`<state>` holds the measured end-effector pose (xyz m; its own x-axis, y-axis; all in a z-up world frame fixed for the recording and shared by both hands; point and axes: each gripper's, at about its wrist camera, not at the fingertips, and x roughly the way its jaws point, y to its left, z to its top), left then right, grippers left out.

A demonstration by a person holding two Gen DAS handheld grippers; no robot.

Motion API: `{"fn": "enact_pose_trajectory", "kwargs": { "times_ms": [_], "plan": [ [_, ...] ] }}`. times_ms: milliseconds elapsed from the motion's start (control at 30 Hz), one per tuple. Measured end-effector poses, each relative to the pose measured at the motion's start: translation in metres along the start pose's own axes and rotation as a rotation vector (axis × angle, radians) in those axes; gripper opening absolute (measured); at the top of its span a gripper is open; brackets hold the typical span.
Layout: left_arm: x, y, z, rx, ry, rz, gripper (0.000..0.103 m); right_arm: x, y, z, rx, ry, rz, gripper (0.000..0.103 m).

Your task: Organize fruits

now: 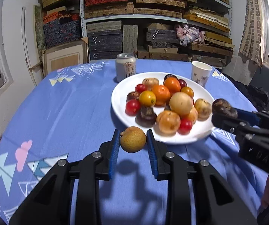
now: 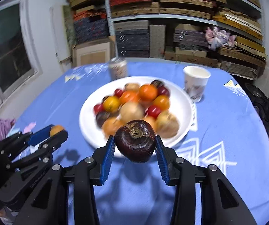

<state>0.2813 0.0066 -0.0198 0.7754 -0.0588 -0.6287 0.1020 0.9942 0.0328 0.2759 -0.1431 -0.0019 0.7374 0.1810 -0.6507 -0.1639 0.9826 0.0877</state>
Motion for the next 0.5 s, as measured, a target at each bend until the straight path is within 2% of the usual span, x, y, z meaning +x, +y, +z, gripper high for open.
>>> {"fn": "enact_pose_trajectory", "kwargs": {
  "times_ms": [200, 333, 433, 467, 500],
  "plan": [
    [0.039, -0.013, 0.037, 0.019, -0.003, 0.009, 0.028, 0.026, -0.016, 0.028, 0.021, 0.0, -0.012, 0.044],
    [0.076, -0.017, 0.055, -0.008, 0.04, -0.016, 0.028, 0.059, -0.021, 0.036, 0.03, 0.029, -0.022, 0.045],
    [0.092, -0.018, 0.061, -0.012, 0.038, -0.008, 0.037, 0.072, -0.026, 0.038, 0.05, 0.027, -0.023, 0.048],
    [0.095, -0.019, 0.061, -0.011, 0.032, -0.001, 0.045, 0.073, -0.027, 0.038, 0.049, 0.026, -0.032, 0.057],
    [0.096, -0.019, 0.062, -0.01, 0.023, 0.009, 0.053, 0.072, -0.028, 0.038, 0.05, 0.02, -0.032, 0.061]
  ]
}}
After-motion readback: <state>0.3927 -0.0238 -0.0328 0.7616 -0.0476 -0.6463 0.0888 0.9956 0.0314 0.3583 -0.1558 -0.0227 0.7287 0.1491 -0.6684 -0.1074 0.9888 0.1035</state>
